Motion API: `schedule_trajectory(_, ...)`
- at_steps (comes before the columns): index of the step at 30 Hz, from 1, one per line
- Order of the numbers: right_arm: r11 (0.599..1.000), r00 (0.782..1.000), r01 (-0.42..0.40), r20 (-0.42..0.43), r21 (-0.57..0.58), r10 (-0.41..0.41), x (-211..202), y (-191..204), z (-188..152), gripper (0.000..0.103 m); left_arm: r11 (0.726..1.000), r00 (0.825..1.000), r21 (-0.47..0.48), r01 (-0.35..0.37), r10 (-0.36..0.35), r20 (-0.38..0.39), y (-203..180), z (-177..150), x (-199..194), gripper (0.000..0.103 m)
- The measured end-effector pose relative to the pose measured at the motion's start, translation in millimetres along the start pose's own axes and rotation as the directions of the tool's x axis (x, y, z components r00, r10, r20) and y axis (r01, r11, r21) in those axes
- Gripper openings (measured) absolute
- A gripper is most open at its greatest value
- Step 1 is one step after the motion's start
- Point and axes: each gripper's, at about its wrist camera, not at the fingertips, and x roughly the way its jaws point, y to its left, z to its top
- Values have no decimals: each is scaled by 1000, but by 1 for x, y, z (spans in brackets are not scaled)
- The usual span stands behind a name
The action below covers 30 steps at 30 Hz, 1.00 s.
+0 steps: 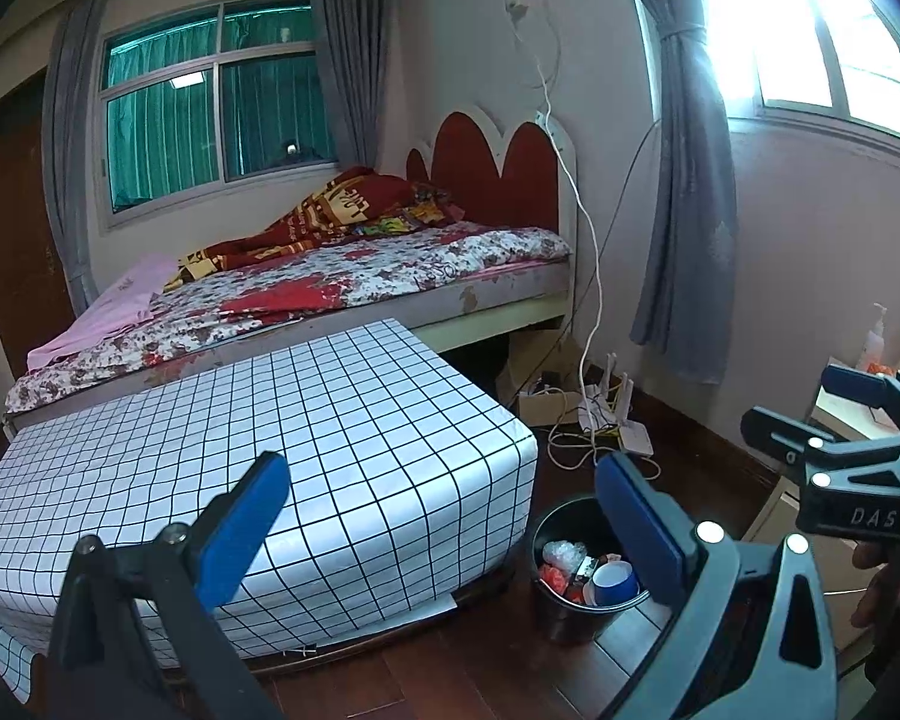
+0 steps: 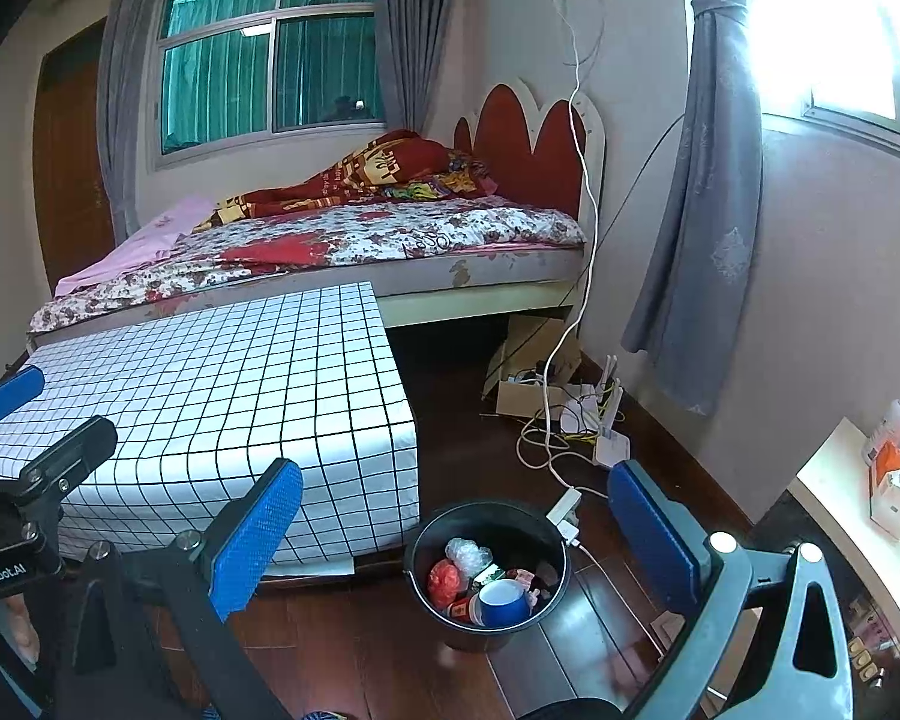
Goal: Collect trash
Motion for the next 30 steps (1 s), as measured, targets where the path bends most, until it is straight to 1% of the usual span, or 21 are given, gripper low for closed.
schedule_trajectory(10, 1000, 1000, 0, 2, 4, 0, -1, -1, 2, 103, 1000, 1000, 7, 11, -11, -1, 0, 2, 2, 102)
schedule_trajectory(30, 1000, 1000, -9, 4, 5, 9, 0, 2, 0, 103, 1000, 1000, 11, 6, -6, -5, 0, -1, 2, 102)
